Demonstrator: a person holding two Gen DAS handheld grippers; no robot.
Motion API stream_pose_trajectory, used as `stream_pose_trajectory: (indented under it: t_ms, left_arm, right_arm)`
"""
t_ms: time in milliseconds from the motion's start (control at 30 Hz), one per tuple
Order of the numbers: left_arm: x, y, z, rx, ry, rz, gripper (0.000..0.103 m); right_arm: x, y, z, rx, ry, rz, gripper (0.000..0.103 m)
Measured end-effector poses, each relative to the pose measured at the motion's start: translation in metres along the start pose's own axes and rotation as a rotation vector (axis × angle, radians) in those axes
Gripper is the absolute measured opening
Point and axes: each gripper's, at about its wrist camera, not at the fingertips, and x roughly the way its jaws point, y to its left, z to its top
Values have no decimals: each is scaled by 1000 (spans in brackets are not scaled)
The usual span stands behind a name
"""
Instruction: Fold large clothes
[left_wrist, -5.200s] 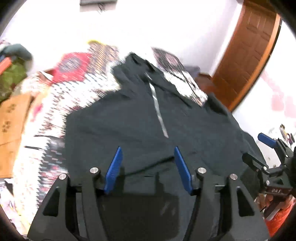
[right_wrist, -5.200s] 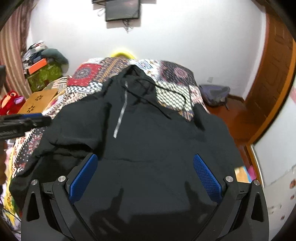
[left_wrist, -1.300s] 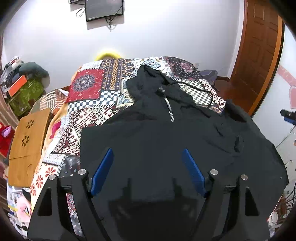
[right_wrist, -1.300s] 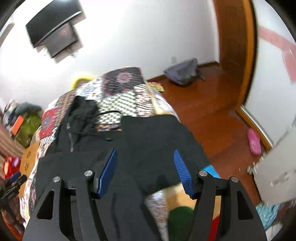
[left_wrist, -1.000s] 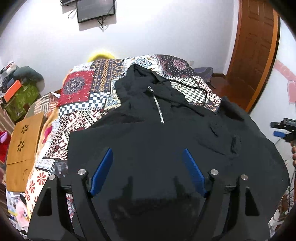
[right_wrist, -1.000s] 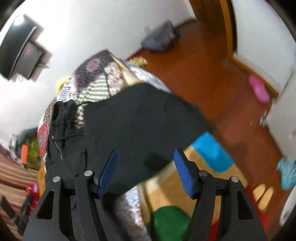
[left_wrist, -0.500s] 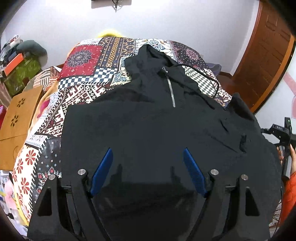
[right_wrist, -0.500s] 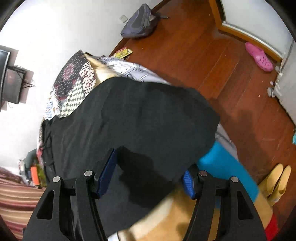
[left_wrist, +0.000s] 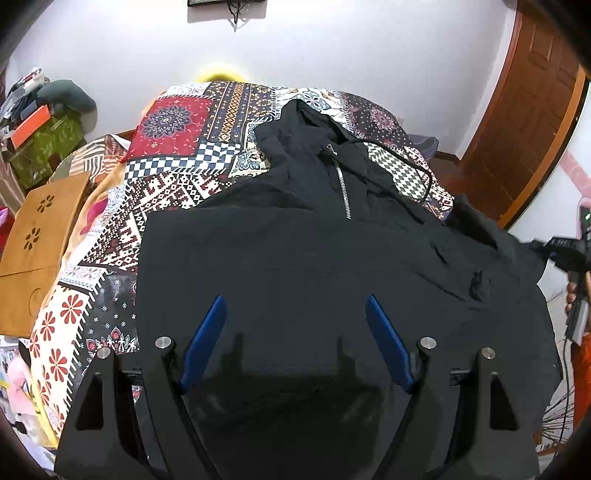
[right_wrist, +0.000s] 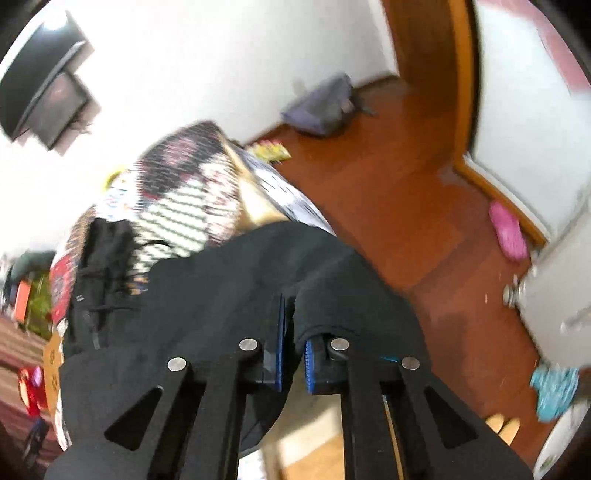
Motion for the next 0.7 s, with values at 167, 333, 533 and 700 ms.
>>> stream_pose_trajectory:
  t_ms: [167,333,533,700]
  left_arm:
    - [-7,1,-3,-2,-11,-15,78]
    - [-19,2,-6,13,-30,-27,78]
    - [-33,7,-13,28,-48,-31,78]
    - [-42,16,-23,23,-41,-49,78]
  right_arm:
    - [-40,57,7,-141,-72,71,8]
    - [-59,118,-9,-283,-93,163,8]
    - [-38,165,-53,-403,-3,232,8]
    - [-2,186,-97,-429,133,249,8]
